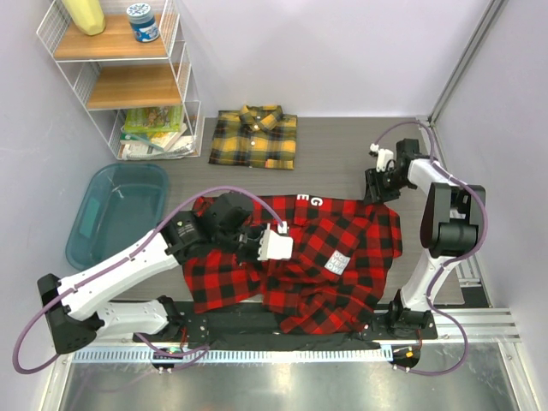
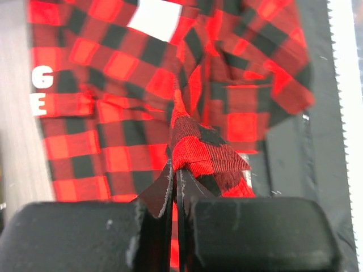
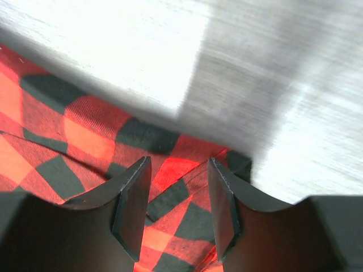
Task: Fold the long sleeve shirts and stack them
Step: Fold the shirt
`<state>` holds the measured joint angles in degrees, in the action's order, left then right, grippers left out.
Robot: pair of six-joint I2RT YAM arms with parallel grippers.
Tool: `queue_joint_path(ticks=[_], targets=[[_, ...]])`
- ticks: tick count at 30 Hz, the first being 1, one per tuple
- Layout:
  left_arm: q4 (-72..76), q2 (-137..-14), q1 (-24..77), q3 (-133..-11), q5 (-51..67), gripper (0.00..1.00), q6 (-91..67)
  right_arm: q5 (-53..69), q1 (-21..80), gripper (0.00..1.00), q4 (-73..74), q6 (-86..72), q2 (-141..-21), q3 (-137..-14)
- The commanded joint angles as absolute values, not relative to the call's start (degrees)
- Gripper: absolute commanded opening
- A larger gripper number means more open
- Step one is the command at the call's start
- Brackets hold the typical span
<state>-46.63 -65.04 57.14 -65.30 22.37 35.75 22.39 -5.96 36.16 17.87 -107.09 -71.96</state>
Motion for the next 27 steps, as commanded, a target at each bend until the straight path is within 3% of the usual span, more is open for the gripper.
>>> queue_joint_path(ticks=[1,6,12,20,27], targets=[[-38.69,-64.16,56.25,-65.22,19.09,0.00,34.11,23.64,-5.80,0.53,34.45,21.79,-103.10,-76.90],[-37.35,-65.74,56.16,-65.39,19.77,0.00,34.72,26.98,-4.75,0.59,41.03,29.52,-103.97,-82.61],[-36.21,-67.15,56.16,-66.00,19.95,0.00,35.42,22.61,-3.08,0.55,52.82,42.01,-108.01,-87.80],[-35.86,-67.06,56.25,-65.92,21.10,0.00,37.09,23.10,-6.32,0.48,55.11,26.57,-107.93,-84.39],[-35.51,-66.71,56.25,-65.04,20.65,0.00,37.97,27.08,-8.00,0.48,40.80,9.34,-100.90,-70.50]])
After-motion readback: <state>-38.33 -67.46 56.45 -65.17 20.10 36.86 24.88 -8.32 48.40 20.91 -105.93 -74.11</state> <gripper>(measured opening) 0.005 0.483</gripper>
